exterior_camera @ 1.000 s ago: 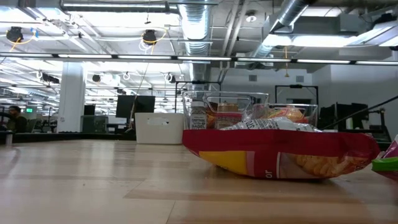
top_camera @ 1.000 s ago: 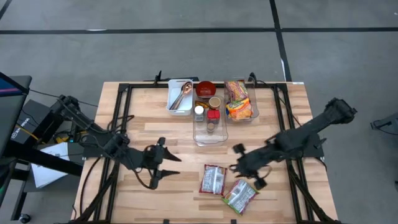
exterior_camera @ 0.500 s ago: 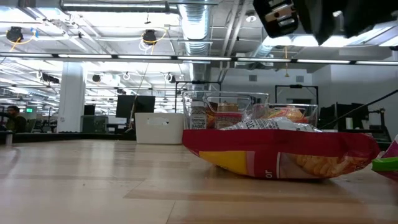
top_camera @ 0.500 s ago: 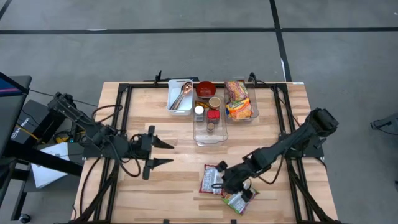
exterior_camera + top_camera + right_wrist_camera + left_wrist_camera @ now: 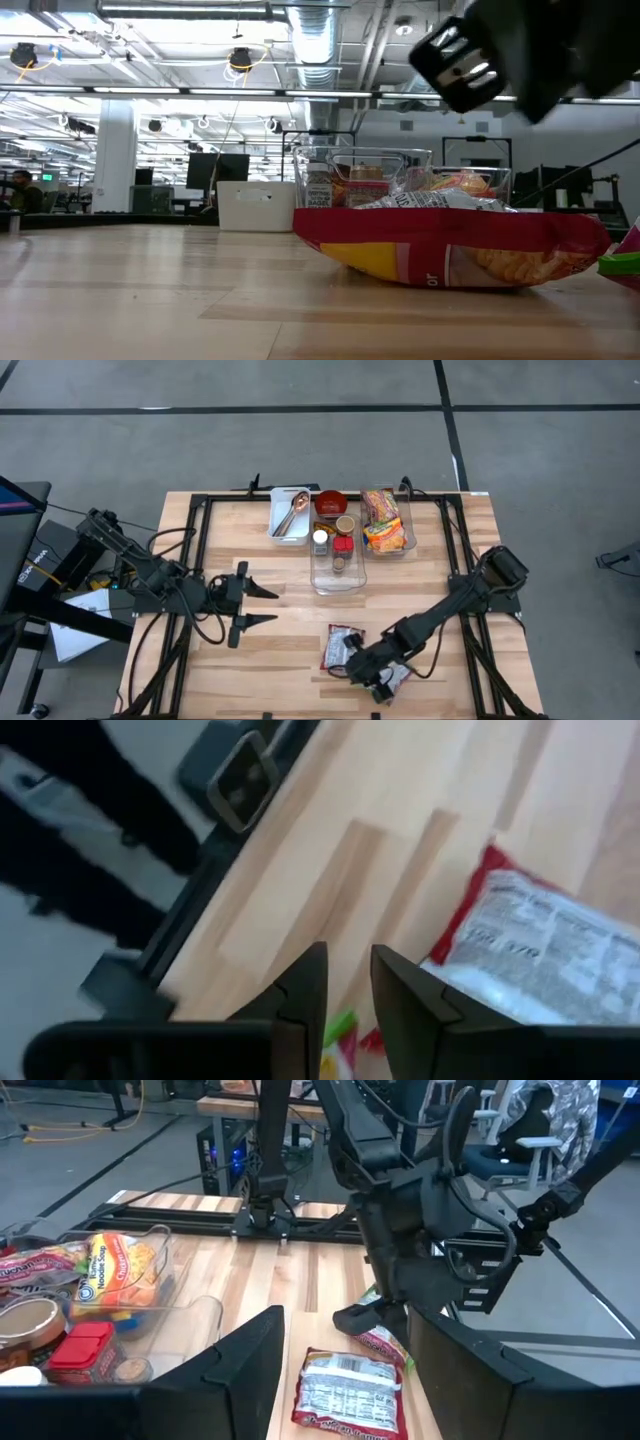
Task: Pick & Place Food Item
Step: Put the red noodle pack into the right transparent bin
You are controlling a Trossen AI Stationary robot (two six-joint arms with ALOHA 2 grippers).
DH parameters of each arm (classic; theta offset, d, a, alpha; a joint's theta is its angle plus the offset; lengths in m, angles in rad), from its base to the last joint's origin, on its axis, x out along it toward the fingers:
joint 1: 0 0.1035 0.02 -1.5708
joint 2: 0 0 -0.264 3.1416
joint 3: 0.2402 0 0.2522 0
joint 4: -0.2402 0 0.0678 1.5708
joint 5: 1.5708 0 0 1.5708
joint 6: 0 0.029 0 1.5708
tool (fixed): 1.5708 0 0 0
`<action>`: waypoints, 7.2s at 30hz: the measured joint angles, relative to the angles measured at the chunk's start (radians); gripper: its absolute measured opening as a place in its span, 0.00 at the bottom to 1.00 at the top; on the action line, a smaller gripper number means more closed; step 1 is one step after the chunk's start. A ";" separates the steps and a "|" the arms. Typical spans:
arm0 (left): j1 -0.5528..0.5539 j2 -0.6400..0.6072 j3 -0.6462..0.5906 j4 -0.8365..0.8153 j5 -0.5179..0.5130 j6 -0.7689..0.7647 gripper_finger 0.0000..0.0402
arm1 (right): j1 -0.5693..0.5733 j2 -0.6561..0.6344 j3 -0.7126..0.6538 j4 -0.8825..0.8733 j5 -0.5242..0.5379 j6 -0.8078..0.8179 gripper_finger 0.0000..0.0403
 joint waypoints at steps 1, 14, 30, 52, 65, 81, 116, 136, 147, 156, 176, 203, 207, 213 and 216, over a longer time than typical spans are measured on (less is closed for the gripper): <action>0.000 0.000 0.000 -0.002 0.000 0.000 0.52 | 0.000 0.013 0.012 0.000 0.013 0.010 0.19; 0.000 0.000 0.000 -0.019 0.039 0.014 0.52 | -0.001 0.068 0.086 -0.093 0.138 0.166 0.40; 0.000 0.000 0.000 -0.054 0.040 0.028 0.52 | 0.014 0.139 0.095 -0.117 0.125 0.269 0.34; 0.000 0.000 0.000 -0.054 0.039 0.022 0.52 | -0.009 0.148 0.122 -0.224 0.198 0.282 0.33; -0.006 0.000 0.000 -0.041 0.065 0.016 0.52 | -0.015 0.148 0.121 -0.377 0.316 0.375 0.13; -0.006 0.000 0.000 0.004 0.066 0.016 0.52 | 0.034 0.143 0.325 -0.507 0.362 0.376 0.00; -0.006 0.000 0.000 0.017 0.066 0.026 0.52 | 0.126 0.301 0.450 -0.759 0.423 0.594 0.60; -0.006 0.000 0.000 0.016 0.066 0.050 0.52 | 0.094 0.347 0.446 -0.682 0.467 0.632 0.40; -0.005 0.000 0.000 0.017 0.066 0.025 0.52 | 0.085 0.387 0.451 -0.653 0.466 0.632 0.38; -0.005 0.000 0.000 0.023 0.066 0.020 0.52 | 0.043 0.391 0.449 -0.674 0.506 0.621 0.13; -0.005 0.000 0.000 0.049 0.066 0.025 0.52 | 0.032 0.003 0.465 -0.877 0.450 0.686 0.00; 0.034 0.000 0.000 0.134 0.065 0.027 0.52 | -0.500 -0.484 0.467 -1.123 0.467 0.601 0.00; 0.050 0.000 0.000 0.138 0.065 0.027 0.52 | -0.660 -0.501 0.467 -1.123 0.407 0.484 0.00; 0.072 0.000 0.000 0.154 0.064 0.027 0.52 | -0.896 -0.494 0.467 -1.124 0.287 0.323 0.00; 0.079 0.000 0.000 0.157 0.064 0.027 0.52 | -1.015 -0.486 0.467 -1.113 0.228 0.248 0.00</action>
